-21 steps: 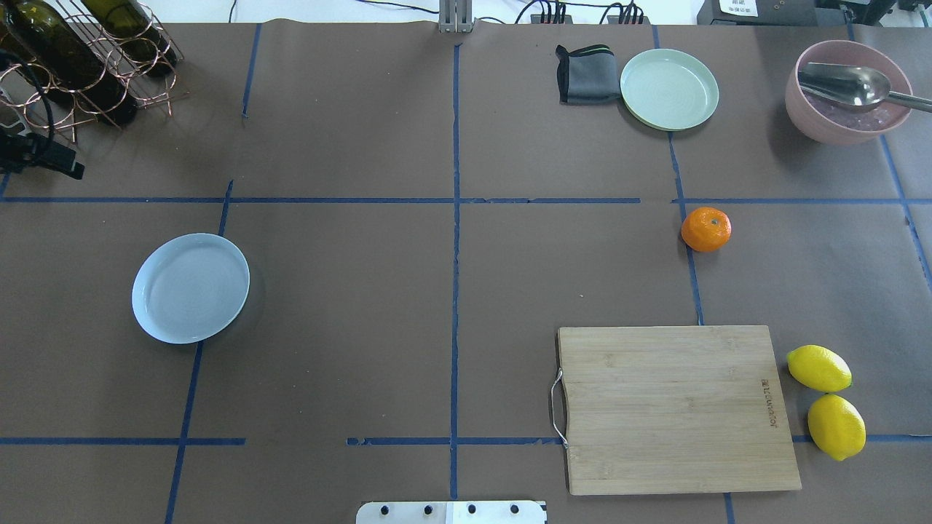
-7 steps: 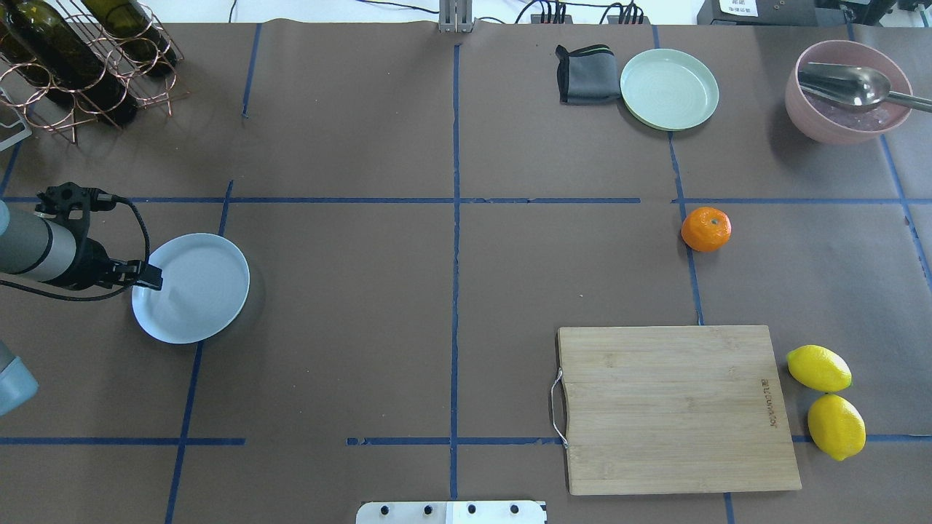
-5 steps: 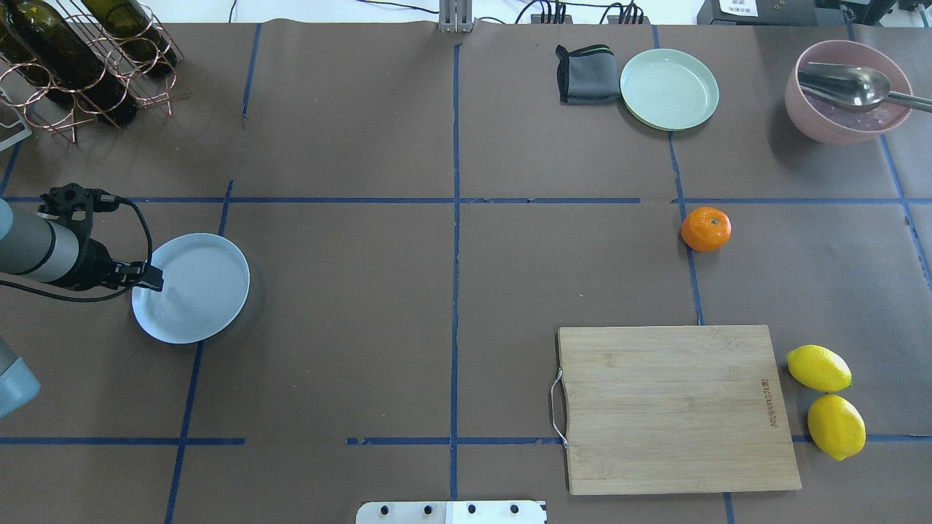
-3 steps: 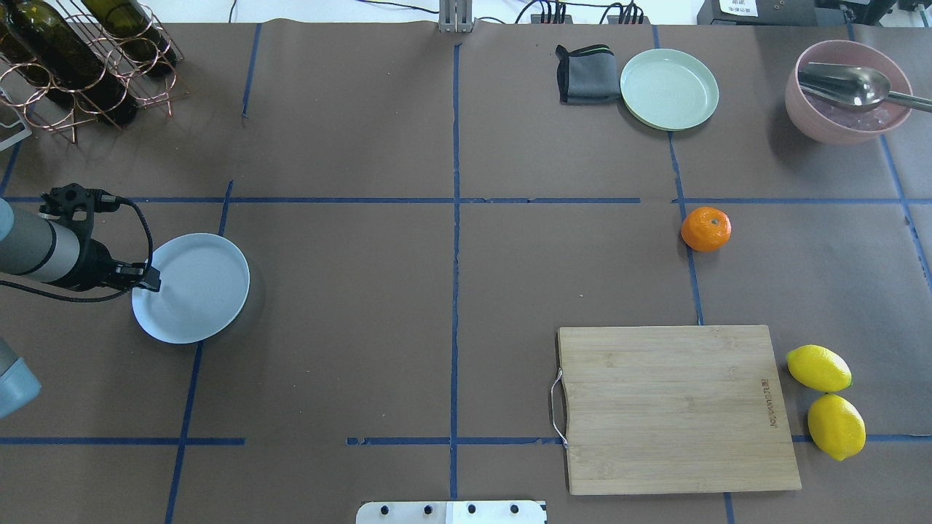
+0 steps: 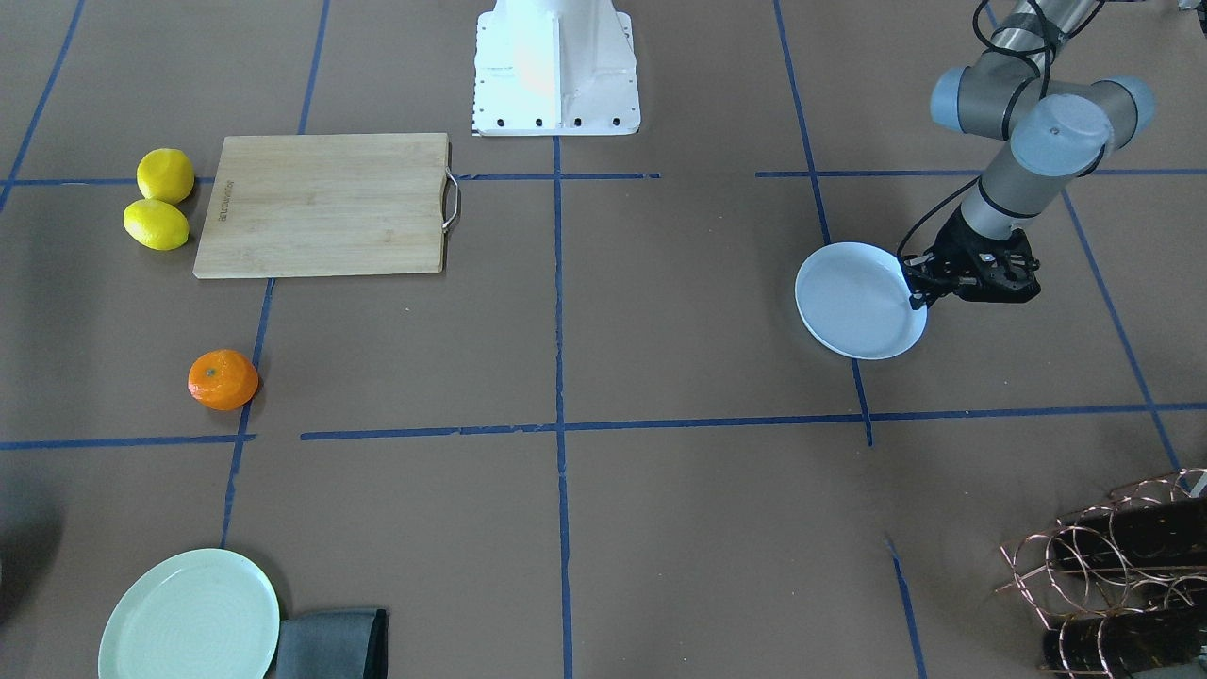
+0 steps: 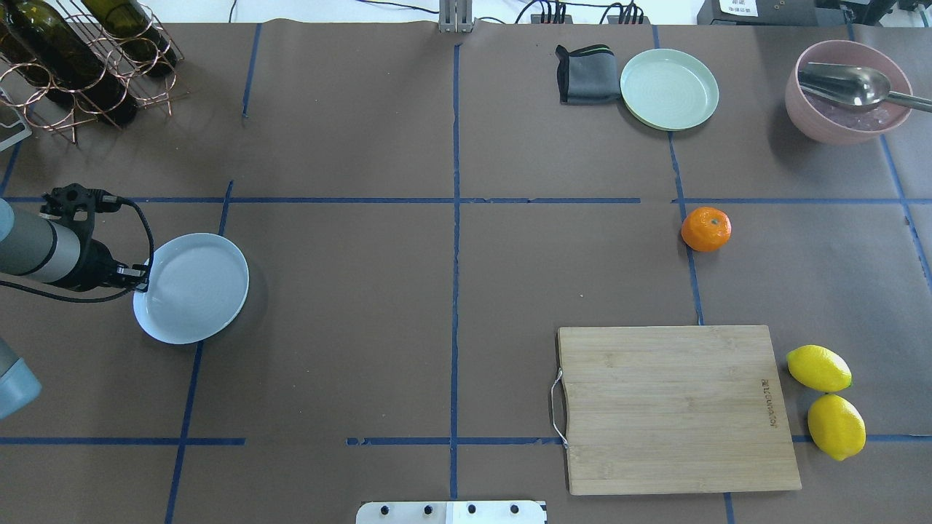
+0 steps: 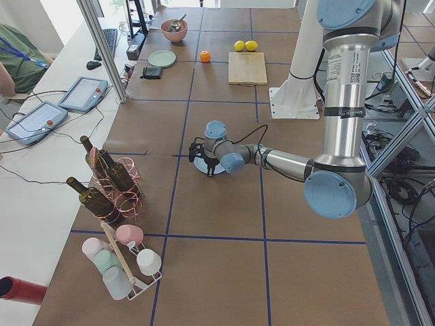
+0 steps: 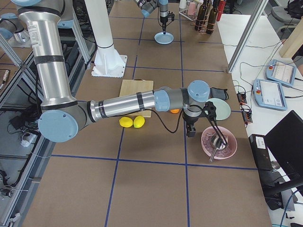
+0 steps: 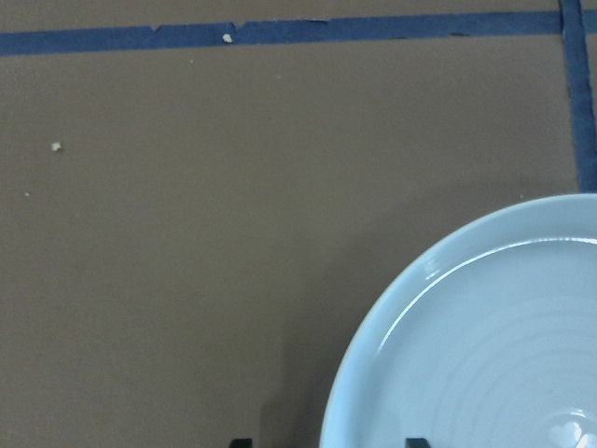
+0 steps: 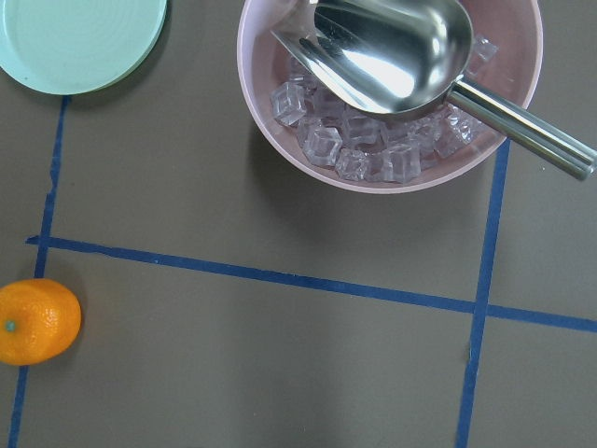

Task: Pick orange to plate
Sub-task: 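Grip the plate rim with the left gripper and slide it toward the table center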

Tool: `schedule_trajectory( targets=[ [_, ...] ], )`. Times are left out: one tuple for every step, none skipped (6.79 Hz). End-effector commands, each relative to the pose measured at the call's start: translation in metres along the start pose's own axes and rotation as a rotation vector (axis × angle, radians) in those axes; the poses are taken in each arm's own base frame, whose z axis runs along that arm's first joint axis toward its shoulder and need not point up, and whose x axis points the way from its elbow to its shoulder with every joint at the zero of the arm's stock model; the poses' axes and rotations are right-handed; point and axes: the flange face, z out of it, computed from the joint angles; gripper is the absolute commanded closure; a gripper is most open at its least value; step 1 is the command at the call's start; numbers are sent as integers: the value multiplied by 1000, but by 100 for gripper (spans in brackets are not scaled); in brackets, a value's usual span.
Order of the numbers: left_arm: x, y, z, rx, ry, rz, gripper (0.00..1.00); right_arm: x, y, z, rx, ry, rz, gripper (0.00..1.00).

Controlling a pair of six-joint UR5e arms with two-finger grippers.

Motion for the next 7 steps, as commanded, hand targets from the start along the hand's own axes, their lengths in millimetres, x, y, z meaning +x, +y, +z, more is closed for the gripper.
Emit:
schedule_trajectory(
  targets=[
    [11,-1,-21,28,31,22,100,-4,0,-3,7,-2,-6,0],
    [22,-1,-45,49,64,44,100,-5,0,-4,9,-4,-10,0],
    [20,-11,-62,80,72,46,100,-6,0,-5,10,-4,-11,0],
    [2,-32,-83,87,74,17,100,-6,0,-5,11,-4,-12,0],
    [16,-58,-100,74,83,-14,100,-10,0,-9,17,-4,-19,0],
    [78,-107,-118,64,68,-41,100,-17,0,-13,27,-6,-27,0],
    [123,-134,-133,56,70,-89,100,-32,0,-13,28,-10,19,0]
  ],
)
